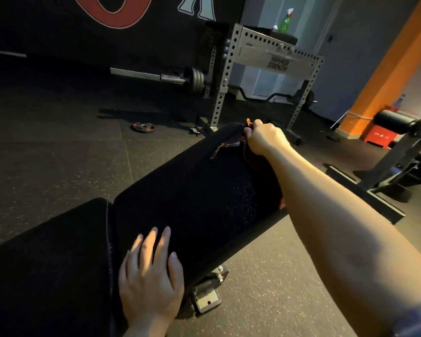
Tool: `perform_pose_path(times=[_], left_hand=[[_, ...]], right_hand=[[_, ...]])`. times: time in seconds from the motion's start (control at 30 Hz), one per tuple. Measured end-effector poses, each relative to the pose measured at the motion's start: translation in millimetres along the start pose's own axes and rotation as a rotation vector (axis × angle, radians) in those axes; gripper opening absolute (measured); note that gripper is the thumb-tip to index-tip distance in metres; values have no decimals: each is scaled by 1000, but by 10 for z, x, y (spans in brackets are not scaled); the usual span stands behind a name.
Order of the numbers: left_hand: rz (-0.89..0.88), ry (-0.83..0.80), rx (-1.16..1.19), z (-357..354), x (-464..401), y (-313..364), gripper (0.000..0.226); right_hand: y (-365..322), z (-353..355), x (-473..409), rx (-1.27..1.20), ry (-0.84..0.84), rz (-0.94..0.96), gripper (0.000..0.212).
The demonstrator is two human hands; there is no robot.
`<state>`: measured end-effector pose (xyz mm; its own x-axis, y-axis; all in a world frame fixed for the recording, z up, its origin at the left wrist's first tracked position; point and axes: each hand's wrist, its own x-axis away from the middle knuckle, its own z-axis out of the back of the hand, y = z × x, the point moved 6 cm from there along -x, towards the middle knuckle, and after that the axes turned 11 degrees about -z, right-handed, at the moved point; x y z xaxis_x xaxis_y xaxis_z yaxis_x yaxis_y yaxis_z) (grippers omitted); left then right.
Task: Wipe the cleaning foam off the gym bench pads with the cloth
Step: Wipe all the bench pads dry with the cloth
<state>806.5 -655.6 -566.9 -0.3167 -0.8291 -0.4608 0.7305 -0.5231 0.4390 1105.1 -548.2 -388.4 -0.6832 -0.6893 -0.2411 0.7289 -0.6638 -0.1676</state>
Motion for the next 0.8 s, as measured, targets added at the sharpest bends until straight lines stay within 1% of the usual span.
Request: perform_pose_path(times=[0.07, 0.13, 0.2, 0.23, 0.3, 0.37, 0.4, 0.47, 0.5, 0.6, 0.67, 0.7, 0.73, 0.8], left_hand=[[4, 32, 19, 35, -5, 10, 51], [17, 119, 18, 133, 29, 62, 48], [45, 179, 96, 230, 59, 103, 42], [44, 181, 126, 243, 76, 119, 43], [24, 146, 135, 205, 135, 101, 50], [-33, 121, 134, 159, 160, 77, 52], [-27, 115, 153, 157, 156, 58, 51], [6, 121, 184, 174, 143, 37, 48], [9, 97, 189, 167, 132, 36, 48], [8, -2, 170, 77, 104, -33, 53], [20, -77, 251, 28, 117, -83, 62], [10, -74, 300, 48, 124, -100, 61], [1, -64, 347, 71, 149, -144, 56], [39, -61, 325, 154, 282, -304, 48]], right_hand=[[-8, 12, 20, 35, -7, 7, 44], [67, 37, 164, 136, 15, 45, 48], [200, 67, 388, 226, 35, 41, 53], [290, 86, 510, 247, 33, 17, 54], [472, 145, 768, 232, 42, -32, 54], [630, 195, 1034, 173, 109, -63, 49], [684, 208, 1162, 132, 167, -59, 46], [726, 175, 1398, 55, 277, 4, 43], [711, 141, 1511, 28, 313, 53, 43], [552, -21, 1877, -16, 364, 198, 41], [326, -208, 2179, -28, 331, 312, 36], [187, -331, 2345, -25, 287, 374, 33], [39, -467, 2512, -17, 225, 438, 31], [-259, -729, 2802, 30, 95, 554, 31]])
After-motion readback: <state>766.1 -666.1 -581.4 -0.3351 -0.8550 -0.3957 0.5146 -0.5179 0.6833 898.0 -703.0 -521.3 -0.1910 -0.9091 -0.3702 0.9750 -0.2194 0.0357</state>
